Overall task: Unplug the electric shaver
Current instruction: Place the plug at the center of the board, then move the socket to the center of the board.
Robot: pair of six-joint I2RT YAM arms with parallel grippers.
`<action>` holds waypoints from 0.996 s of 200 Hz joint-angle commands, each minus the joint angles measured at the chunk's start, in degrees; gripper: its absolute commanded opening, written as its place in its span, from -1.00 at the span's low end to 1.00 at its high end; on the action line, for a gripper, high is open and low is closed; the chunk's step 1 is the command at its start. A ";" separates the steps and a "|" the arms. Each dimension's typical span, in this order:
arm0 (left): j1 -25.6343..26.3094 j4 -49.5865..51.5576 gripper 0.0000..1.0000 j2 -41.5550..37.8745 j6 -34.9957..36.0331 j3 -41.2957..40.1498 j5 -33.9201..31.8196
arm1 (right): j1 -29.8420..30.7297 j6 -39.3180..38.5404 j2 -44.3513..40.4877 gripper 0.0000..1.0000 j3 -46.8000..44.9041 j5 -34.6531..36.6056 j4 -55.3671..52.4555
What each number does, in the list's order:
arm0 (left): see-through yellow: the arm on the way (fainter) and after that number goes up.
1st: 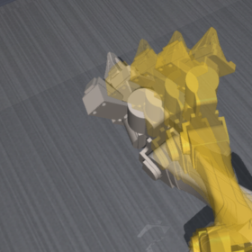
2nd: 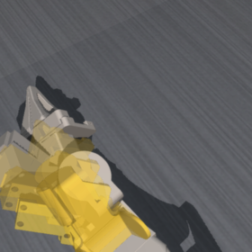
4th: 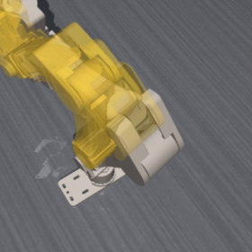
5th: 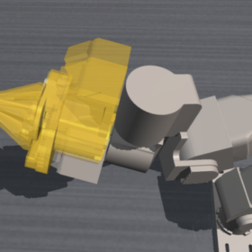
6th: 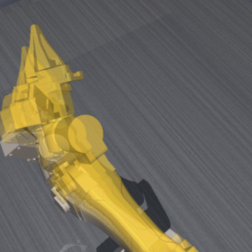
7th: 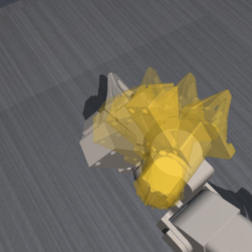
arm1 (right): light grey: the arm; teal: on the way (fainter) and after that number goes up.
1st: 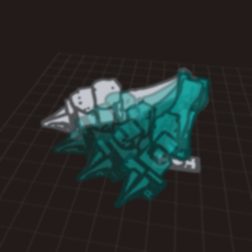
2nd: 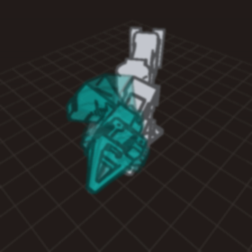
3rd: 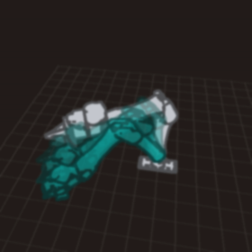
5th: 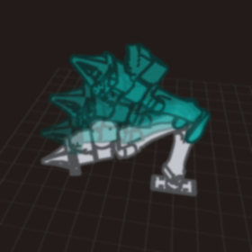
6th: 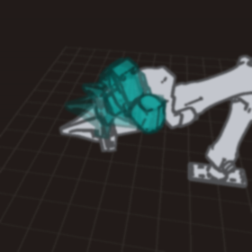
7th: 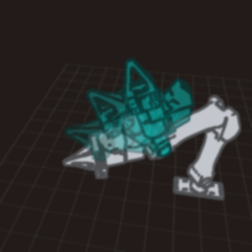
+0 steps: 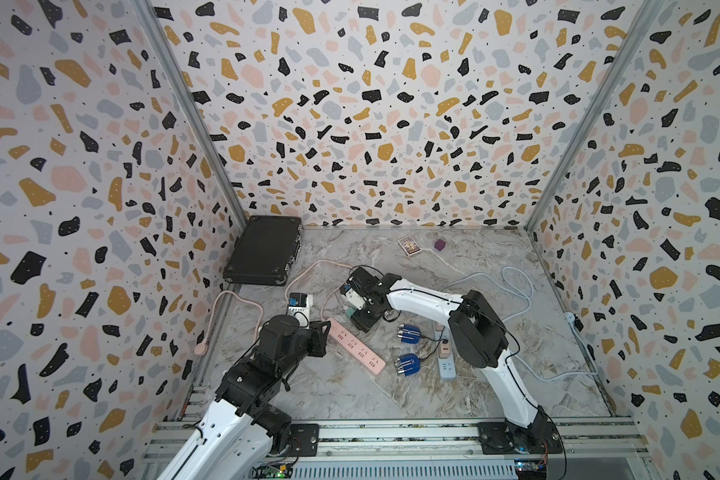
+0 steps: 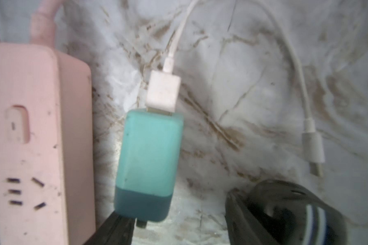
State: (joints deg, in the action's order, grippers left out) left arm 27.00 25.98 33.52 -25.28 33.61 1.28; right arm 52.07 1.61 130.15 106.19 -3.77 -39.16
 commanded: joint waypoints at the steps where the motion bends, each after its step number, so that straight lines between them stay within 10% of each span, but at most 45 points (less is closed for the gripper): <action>1: -0.37 0.22 -0.19 0.47 0.64 2.52 -0.04 | -0.14 -0.92 -5.08 0.37 2.79 1.21 -0.13; 85: -0.64 11.29 0.38 6.58 3.78 17.01 -0.80 | 5.19 -0.51 -20.40 0.39 -16.03 -0.56 0.88; 199: -1.91 12.92 0.84 3.79 4.39 19.87 -2.77 | 12.26 3.23 -12.47 0.45 -15.50 2.28 0.50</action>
State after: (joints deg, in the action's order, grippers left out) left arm 25.39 39.29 38.04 -21.61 52.86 -1.02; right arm 63.86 4.05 116.49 88.38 -2.90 -37.47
